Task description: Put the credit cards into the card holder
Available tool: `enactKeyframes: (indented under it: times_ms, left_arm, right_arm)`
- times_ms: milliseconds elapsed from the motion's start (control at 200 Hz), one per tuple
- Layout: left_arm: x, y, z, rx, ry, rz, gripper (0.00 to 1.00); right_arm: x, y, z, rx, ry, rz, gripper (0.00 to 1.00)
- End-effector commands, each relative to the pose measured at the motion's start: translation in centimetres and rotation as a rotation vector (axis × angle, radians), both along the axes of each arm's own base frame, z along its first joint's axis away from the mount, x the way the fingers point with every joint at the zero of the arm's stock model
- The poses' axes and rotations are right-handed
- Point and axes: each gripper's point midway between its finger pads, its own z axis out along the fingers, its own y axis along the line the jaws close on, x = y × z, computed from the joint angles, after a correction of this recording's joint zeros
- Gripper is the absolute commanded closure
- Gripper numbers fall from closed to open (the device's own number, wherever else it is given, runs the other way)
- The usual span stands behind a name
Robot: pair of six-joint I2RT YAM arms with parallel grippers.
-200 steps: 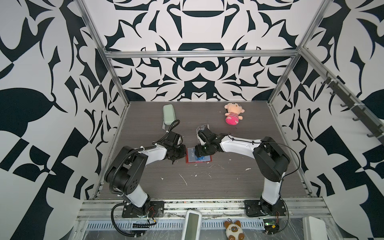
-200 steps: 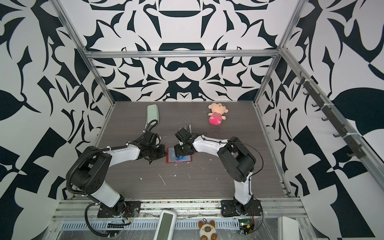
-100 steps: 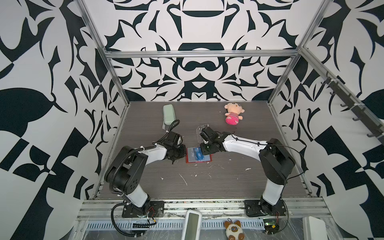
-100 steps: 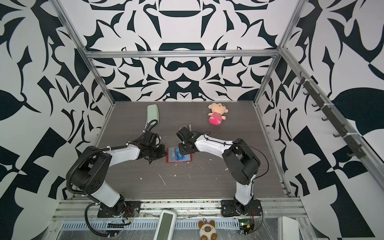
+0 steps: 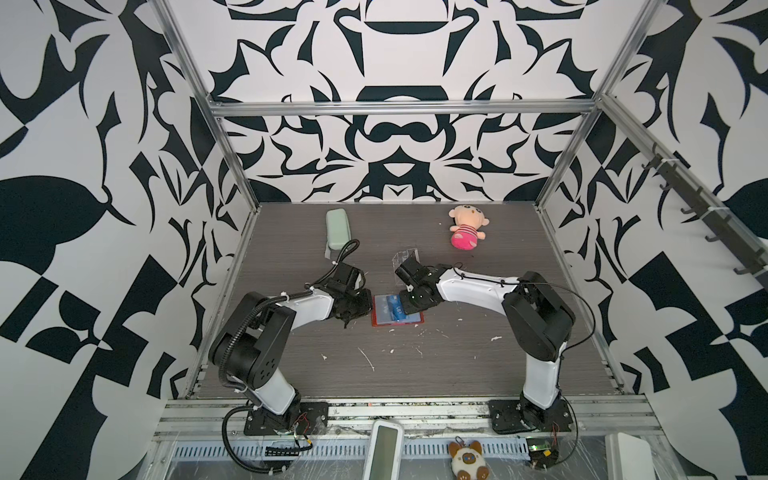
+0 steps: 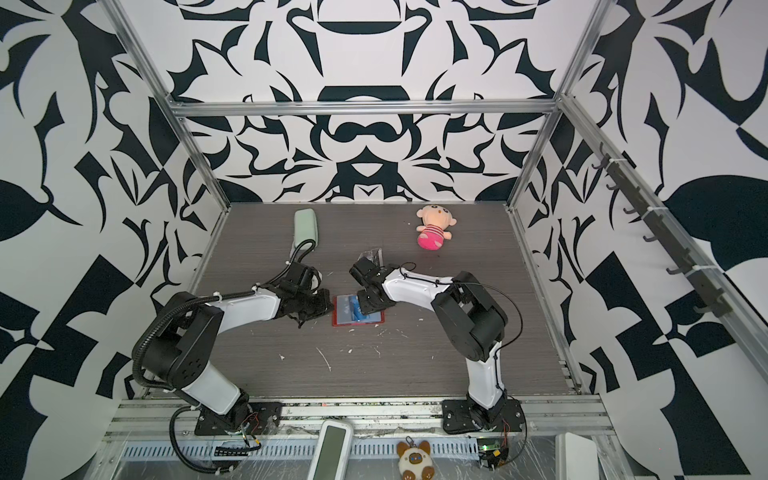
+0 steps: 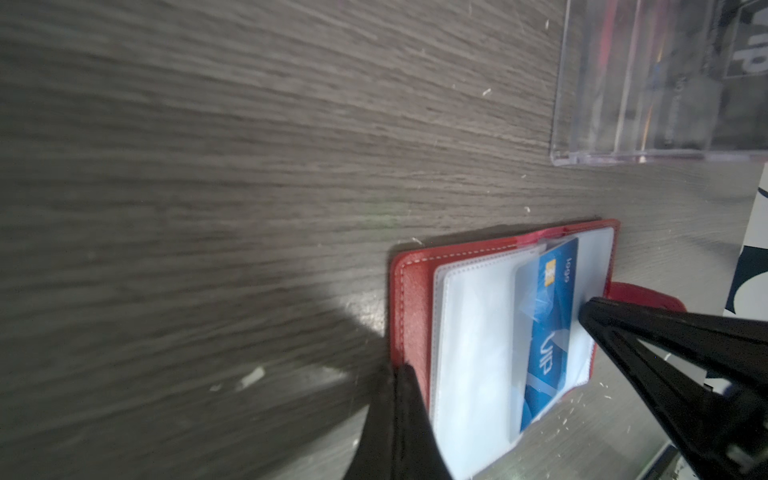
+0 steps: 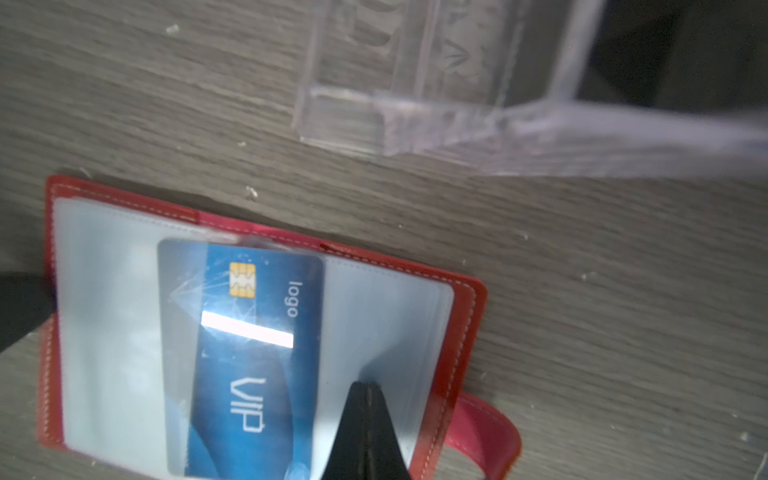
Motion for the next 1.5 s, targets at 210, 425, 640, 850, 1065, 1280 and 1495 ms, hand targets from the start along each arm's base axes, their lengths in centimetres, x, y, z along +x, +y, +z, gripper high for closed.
enactKeyframes:
  times_ms: [210, 425, 640, 850, 1065, 1280, 1495]
  left_arm:
    - [-3.2, 2.5, -3.6, 0.121, 0.145, 0.019, 1.0]
    - [-3.1, 2.5, -3.6, 0.121, 0.144, 0.019, 1.0]
    - [-3.2, 2.5, -3.6, 0.12, 0.146, 0.019, 1.0]
    - [-3.3, 2.5, -3.7, 0.12, 0.149, 0.019, 1.0]
    - [-3.3, 2.6, -3.8, 0.121, 0.15, 0.018, 1.0]
    - [-3.3, 2.6, -3.7, 0.119, 0.147, 0.019, 1.0]
    - [-3.4, 2.5, -3.8, 0.118, 0.149, 0.018, 1.0]
  right_arm:
    - [0.1, 1.3, 0.6, 0.015, 0.008, 0.03, 1.0]
    - [-0.2, 2.2, 0.4, 0.047, 0.039, 0.053, 1.0]
    - [-0.6, 3.1, 0.2, 0.098, 0.057, 0.07, 1.0]
    - [-0.7, 3.9, 0.2, 0.137, 0.067, 0.077, 1.0]
    - [-0.9, 4.5, 0.1, 0.172, 0.081, 0.082, 1.0]
    - [-1.0, 5.2, 0.3, 0.215, 0.087, 0.088, 1.0]
    - [-1.2, 5.9, 0.6, 0.26, 0.095, 0.1, 1.0]
